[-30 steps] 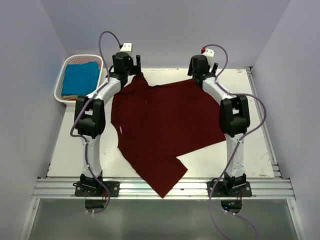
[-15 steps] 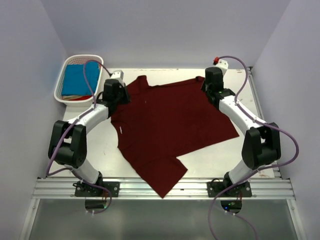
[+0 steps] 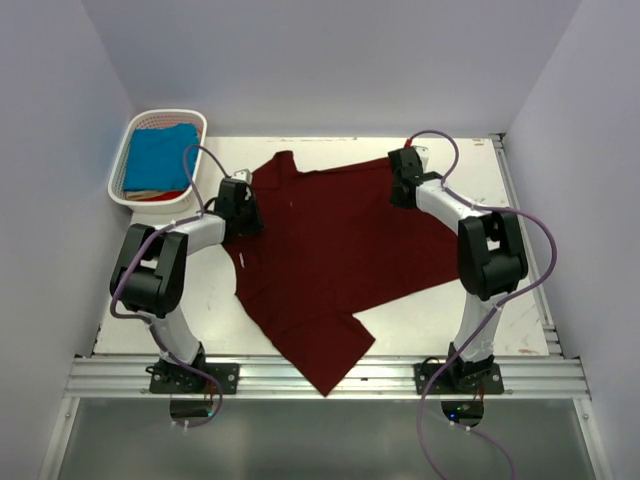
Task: Fold and stack the t-shirts
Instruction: Flatten out the tshirt
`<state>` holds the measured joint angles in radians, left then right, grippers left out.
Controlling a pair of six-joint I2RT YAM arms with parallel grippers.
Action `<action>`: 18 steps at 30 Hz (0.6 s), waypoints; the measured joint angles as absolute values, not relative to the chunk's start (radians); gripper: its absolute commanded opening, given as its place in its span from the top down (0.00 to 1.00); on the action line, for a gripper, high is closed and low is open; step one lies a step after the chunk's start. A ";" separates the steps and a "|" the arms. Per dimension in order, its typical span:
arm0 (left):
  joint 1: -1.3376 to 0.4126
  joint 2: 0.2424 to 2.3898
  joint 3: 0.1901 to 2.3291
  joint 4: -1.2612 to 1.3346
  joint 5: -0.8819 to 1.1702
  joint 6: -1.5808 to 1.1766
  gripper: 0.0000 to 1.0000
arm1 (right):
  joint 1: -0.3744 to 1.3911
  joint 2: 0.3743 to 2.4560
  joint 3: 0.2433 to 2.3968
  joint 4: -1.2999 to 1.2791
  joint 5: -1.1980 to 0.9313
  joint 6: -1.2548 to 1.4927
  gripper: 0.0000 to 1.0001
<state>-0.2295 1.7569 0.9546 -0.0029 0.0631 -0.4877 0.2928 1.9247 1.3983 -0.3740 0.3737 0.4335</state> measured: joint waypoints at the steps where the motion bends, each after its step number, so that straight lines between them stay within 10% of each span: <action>1: -0.229 1.766 0.958 -0.004 0.056 -0.489 1.00 | 0.293 1.928 1.398 -0.379 0.373 0.434 1.00; 18: -0.229 1.879 1.063 -0.013 -0.041 -0.509 1.00 | 0.295 1.958 1.281 -0.369 0.363 0.458 1.00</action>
<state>-0.2295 1.8793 1.0626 -0.0128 -0.0414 -0.5095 0.2947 1.9583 1.2812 -0.3691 0.3634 0.4583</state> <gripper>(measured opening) 0.004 0.007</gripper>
